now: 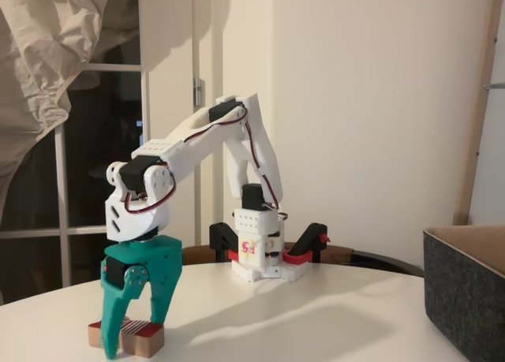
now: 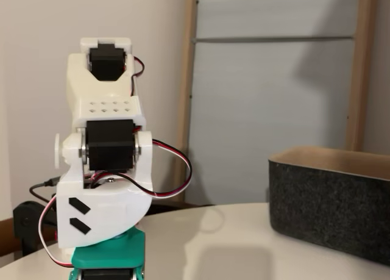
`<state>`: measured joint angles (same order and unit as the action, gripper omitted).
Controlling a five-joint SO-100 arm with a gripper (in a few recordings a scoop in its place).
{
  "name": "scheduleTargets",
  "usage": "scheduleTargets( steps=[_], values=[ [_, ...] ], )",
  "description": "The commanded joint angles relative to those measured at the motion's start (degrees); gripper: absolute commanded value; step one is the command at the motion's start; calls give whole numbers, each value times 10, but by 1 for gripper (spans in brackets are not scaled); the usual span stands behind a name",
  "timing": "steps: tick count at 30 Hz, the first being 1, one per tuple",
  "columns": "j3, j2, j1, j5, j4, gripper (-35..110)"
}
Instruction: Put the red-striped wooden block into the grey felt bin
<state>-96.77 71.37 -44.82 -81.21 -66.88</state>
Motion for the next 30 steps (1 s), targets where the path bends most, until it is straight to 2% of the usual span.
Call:
scheduleTargets(
  steps=[1,11,30],
  values=[
    [6,2,-14,0,8,16],
    [9,9,-16,17,18,5],
    [83,97,-47,11,17,3]
  ],
)
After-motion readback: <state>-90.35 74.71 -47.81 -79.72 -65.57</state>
